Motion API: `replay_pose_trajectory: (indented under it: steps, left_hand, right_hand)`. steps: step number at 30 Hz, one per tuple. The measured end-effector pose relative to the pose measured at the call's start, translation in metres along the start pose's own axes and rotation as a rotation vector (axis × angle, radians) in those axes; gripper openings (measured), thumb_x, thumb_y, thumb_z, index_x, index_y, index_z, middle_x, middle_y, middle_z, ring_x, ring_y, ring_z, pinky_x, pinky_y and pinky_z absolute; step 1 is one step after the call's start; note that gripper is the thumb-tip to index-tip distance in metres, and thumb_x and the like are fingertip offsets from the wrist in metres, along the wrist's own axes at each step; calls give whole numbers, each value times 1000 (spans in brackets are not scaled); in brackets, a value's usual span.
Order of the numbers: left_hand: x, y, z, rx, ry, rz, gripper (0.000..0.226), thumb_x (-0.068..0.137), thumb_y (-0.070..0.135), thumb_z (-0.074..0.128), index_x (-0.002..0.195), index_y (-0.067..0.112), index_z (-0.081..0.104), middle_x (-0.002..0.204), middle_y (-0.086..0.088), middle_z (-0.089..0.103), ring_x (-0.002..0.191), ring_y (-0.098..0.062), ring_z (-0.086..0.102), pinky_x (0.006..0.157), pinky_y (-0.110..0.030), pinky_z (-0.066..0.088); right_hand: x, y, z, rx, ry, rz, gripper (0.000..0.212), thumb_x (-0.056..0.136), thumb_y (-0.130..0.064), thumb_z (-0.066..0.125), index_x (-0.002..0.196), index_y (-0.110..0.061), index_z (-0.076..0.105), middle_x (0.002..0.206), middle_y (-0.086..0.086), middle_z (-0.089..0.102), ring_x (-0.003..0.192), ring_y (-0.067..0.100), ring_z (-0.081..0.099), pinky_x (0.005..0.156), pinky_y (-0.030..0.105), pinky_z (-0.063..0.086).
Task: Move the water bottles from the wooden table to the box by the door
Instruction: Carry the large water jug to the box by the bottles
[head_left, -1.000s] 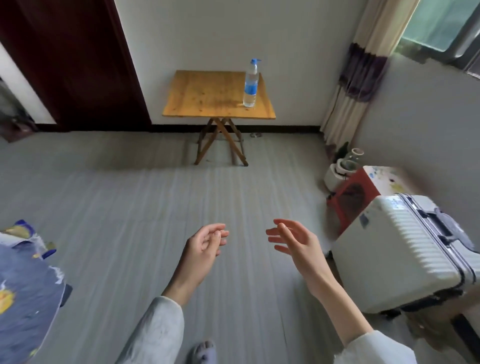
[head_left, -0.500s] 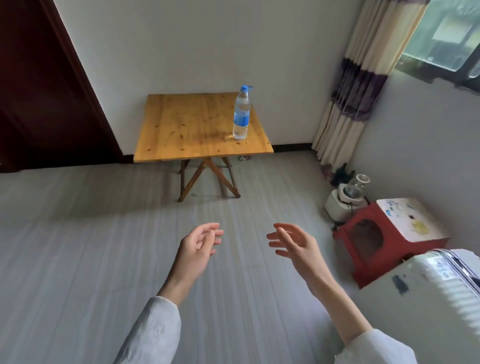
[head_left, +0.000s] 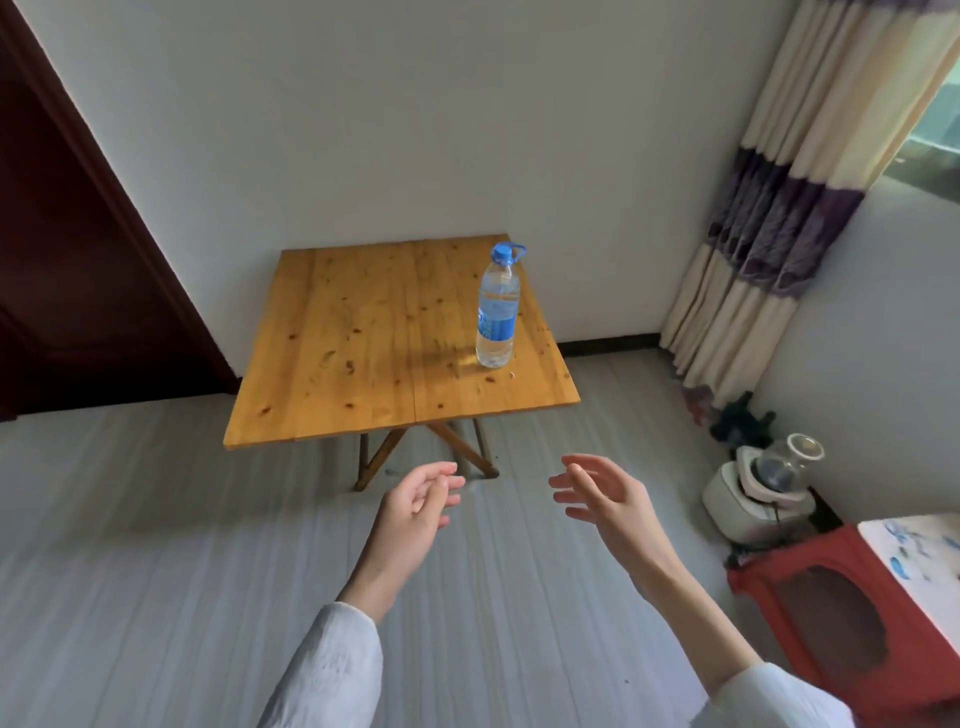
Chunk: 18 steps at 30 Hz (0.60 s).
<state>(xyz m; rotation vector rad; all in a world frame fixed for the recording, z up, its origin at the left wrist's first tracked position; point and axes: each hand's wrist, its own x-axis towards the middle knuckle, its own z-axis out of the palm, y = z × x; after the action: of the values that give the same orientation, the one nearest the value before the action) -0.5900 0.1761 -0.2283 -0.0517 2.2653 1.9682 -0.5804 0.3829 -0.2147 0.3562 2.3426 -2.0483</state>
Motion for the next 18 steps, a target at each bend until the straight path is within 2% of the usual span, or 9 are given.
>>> replay_pose_trajectory:
  steps: [2, 7, 11, 16, 18]
  left_hand:
    - [43, 10, 0, 4, 0, 10, 20, 95, 24, 41, 97, 36, 58, 103, 11, 67, 96, -3, 63, 82, -22, 51]
    - [131, 15, -5, -1, 22, -31, 21, 95, 20, 40, 97, 33, 57, 103, 8, 65, 98, -7, 62, 84, -27, 51]
    - [208, 14, -12, 3, 2, -57, 19, 95, 19, 41, 100, 29, 57, 103, 5, 65, 99, -10, 61, 85, -28, 50]
    - [319, 10, -22, 45, -106, -73, 24, 95, 20, 43, 117, 21, 51, 116, -1, 59, 104, -13, 56, 91, -32, 45]
    - [359, 7, -28, 84, -190, -85, 30, 94, 22, 45, 124, 19, 48, 123, -4, 56, 108, -12, 53, 93, -28, 43]
  right_hand:
    - [44, -10, 0, -10, 6, 1, 17, 92, -26, 49, 101, -18, 61, 88, 0, 71, 81, 11, 67, 70, 20, 53]
    - [133, -19, 10, -39, -9, -2, 12, 91, -26, 49, 96, -24, 60, 88, -2, 70, 81, 9, 67, 74, 24, 54]
    - [201, -19, 23, -44, 1, 11, 11, 91, -26, 50, 95, -28, 59, 87, -4, 71, 78, 5, 67, 72, 23, 54]
    - [292, -13, 47, -66, 98, 54, 22, 91, -26, 49, 109, -18, 58, 92, 0, 69, 84, 14, 66, 78, 29, 54]
    - [326, -10, 58, -81, 144, 91, 27, 91, -24, 49, 116, -14, 56, 98, 5, 67, 87, 18, 65, 78, 31, 52]
